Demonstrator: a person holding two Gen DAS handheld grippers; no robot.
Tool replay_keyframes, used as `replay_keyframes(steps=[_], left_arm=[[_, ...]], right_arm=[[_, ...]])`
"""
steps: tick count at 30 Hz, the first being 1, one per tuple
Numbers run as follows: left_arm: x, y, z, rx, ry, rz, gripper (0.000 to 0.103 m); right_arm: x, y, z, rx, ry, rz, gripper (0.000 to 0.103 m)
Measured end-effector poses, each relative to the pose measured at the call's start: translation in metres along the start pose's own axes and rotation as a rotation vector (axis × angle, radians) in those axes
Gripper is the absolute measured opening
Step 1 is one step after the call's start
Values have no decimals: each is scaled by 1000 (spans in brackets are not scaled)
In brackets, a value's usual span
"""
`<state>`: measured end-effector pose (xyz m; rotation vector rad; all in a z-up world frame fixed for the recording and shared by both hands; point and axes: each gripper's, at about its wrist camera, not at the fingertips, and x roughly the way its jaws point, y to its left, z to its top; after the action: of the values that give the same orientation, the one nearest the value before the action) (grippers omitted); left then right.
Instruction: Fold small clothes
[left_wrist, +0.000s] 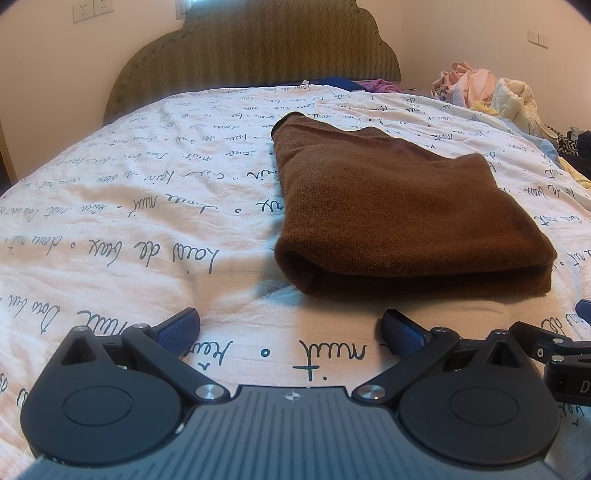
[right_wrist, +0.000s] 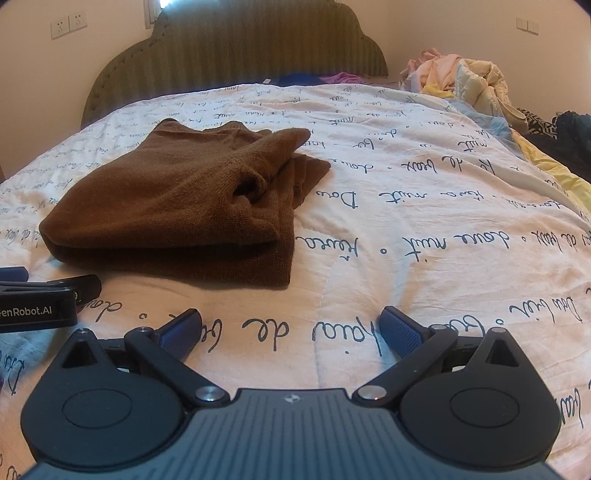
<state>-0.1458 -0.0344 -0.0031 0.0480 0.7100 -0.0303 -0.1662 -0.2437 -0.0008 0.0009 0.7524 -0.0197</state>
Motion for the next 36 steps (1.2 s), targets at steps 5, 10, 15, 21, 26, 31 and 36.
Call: replay_keyframes(steps=[5,10,15,21,26,31,36], left_arm=[[0,0,0,-1,0,0,103],[0,0,0,0,0,1,103],[0,0,0,0,0,1,103],[0,0,0,0,0,1,103],[0,0,0,0,0,1,103],[0,0,0,1,-1,2,103],[0,1,0,-8,1,-4,103]], right_arm=[[0,0,0,0,0,-1,103],[0,0,0,0,0,0,103],[-1,0,-1,0,-1,0,103],[-1,0,-1,1,-2,1,103],[-1,0,0,0,-2,3,103],[-1,0,-1,1,-2,3,103],[-1,0,-1,2,-3,3,103]])
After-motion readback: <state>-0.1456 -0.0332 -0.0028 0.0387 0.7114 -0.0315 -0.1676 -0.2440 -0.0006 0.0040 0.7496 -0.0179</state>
